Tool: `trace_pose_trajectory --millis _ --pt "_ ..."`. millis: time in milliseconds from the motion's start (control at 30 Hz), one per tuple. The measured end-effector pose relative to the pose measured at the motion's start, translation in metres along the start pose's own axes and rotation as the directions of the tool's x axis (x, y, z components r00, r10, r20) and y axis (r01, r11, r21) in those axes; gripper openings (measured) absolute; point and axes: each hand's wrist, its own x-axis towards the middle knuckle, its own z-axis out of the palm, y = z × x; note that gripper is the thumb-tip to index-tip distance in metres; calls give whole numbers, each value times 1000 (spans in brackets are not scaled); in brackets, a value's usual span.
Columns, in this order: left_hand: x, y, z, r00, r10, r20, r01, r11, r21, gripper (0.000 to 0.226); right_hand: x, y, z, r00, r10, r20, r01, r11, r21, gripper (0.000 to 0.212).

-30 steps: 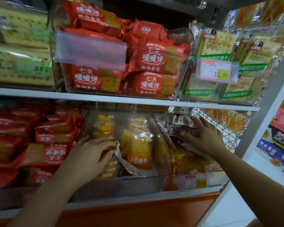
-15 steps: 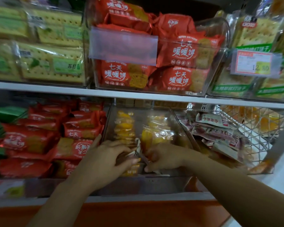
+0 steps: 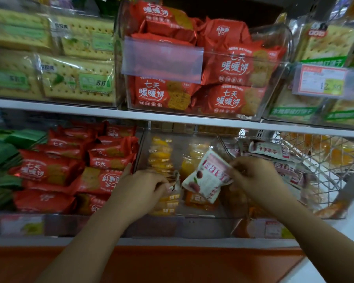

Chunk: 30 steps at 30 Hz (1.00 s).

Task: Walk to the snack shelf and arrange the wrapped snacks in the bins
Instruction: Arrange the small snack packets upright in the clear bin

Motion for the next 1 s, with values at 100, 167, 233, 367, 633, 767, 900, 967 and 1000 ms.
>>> trace_pose_trajectory --millis 100,167,233,367,633,767,900,967,1000 --pt "8 8 -6 997 -49 67 44 996 79 21 -15 17 -16 983 93 -156 -59 977 206 18" --pt "15 15 -12 987 -95 131 73 984 162 22 -22 31 -23 958 205 -203 -117 920 373 17" --pt "23 24 -16 981 -125 145 85 964 252 19 -27 45 -27 919 337 -203 -161 794 586 15" --pt "33 35 -13 978 -163 127 101 913 396 15 -28 63 -37 804 585 -104 -228 465 855 12" --pt "32 43 -11 974 -187 131 106 877 468 19 0 97 -50 724 681 -111 -159 321 934 38" --pt "25 57 -9 991 -128 34 95 864 495 24 -4 103 -49 784 619 -52 -238 377 895 49" --pt "22 85 -10 970 -24 -243 98 949 299 16 -6 104 -50 801 597 -34 -268 409 872 34" --pt "20 107 -10 941 -14 -337 59 991 124 20 -8 106 -52 803 595 -34 -276 422 864 30" --pt "20 119 -9 930 -13 -368 24 999 25 23 -9 108 -54 800 599 -38 -284 434 855 31"
